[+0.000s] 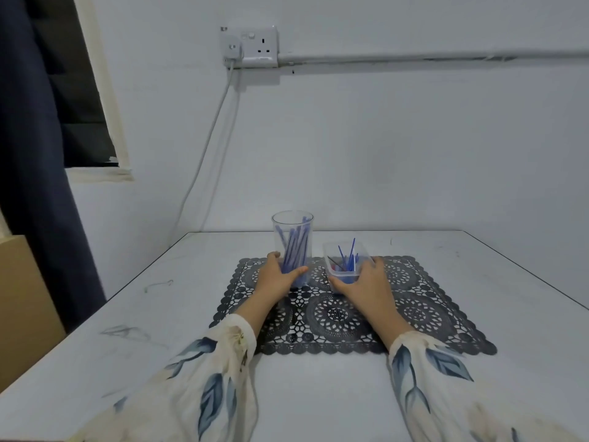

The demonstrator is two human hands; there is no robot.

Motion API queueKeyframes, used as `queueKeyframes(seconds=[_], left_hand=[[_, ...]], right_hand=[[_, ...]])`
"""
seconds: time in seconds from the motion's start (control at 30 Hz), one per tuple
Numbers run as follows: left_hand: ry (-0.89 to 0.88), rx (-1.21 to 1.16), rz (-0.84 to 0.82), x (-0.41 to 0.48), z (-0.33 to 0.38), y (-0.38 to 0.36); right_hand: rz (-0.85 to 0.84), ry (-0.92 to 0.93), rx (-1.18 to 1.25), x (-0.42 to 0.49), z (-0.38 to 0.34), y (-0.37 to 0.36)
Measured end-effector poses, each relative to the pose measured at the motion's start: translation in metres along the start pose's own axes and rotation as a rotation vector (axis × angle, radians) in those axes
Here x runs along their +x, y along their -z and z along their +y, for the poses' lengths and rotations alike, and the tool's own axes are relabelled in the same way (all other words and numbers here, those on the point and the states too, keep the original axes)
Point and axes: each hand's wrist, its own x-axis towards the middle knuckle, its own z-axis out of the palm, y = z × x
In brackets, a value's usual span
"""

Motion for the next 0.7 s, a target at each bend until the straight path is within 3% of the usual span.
queueKeyframes(seconds=[0.57, 0.7], left_hand=[[-0.04, -0.084, 0.033, -0.014, -0.022, 0.015], [-0.049, -0.059, 0.062, -0.01, -0.025, 0.012]], right_hand=[[-0.06, -0.194, 0.029, -0.004, 0.008, 0.034], [-0.07, -0.183, -0.117, -0.001, 0.008, 0.032]])
